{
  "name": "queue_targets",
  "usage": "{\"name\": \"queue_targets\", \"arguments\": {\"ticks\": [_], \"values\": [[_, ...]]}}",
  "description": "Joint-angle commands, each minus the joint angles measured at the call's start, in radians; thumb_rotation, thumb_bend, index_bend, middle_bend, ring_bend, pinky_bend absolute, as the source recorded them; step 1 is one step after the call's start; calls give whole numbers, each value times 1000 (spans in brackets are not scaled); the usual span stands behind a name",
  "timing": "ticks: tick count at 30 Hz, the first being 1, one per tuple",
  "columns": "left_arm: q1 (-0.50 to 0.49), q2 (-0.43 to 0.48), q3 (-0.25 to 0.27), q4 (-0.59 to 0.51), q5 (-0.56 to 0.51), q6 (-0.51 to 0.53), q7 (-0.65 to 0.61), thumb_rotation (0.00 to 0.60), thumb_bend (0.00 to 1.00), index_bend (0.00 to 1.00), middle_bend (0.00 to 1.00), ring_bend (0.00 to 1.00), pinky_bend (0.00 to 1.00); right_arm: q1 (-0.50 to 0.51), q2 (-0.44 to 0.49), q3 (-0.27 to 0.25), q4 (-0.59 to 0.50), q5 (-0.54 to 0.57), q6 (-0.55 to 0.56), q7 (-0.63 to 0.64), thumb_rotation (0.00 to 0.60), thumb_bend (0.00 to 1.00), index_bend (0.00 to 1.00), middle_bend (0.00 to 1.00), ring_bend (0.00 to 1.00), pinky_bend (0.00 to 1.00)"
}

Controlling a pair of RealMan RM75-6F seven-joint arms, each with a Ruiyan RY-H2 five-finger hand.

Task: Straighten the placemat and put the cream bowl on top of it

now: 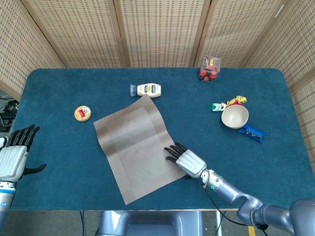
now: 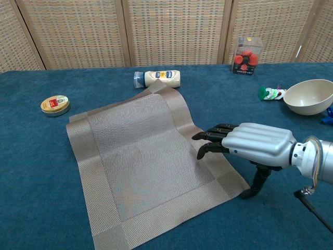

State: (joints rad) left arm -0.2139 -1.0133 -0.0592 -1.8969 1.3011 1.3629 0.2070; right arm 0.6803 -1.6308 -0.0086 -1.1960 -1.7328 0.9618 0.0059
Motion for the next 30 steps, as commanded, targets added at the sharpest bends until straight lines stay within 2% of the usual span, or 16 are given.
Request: {"name": "queue_targets", "arguments": {"ticks": [1,3,6,8,11,20,30], "values": [[0,1,-1,0,0,-2,-4,600,0,0,0,0,0,7,-9,7,7,9,3,9,600,85,242,0,0,0],[0,2,-1,1,1,-5,-6,600,0,0,0,0,0,13,-13,10,9,13,7,17,600,155,242,0,0,0],[0,2,-1,1,4,-8,-6,600,0,0,0,0,0,21,-14,9,12,9,18,24,600,330,242,0,0,0],[0,3,-1,0,6,-9,-8,600,0,0,0,0,0,24,-14,6,10,7,24,31,600,484,243,0,0,0],[1,4,-1,0,8,-9,-12,600,0,0,0,0,0,28,-11,0,10,-1,39,41,600,609,256,0,0,0],[3,9,1,-2,22,-12,-20,600,0,0,0,0,0,42,13,-39,13,-22,34,37,600,641,354,0,0,0],[5,11,2,-4,29,-14,-25,600,0,0,0,0,0,42,15,-58,25,-34,60,35,600,651,624,0,0,0]]}}
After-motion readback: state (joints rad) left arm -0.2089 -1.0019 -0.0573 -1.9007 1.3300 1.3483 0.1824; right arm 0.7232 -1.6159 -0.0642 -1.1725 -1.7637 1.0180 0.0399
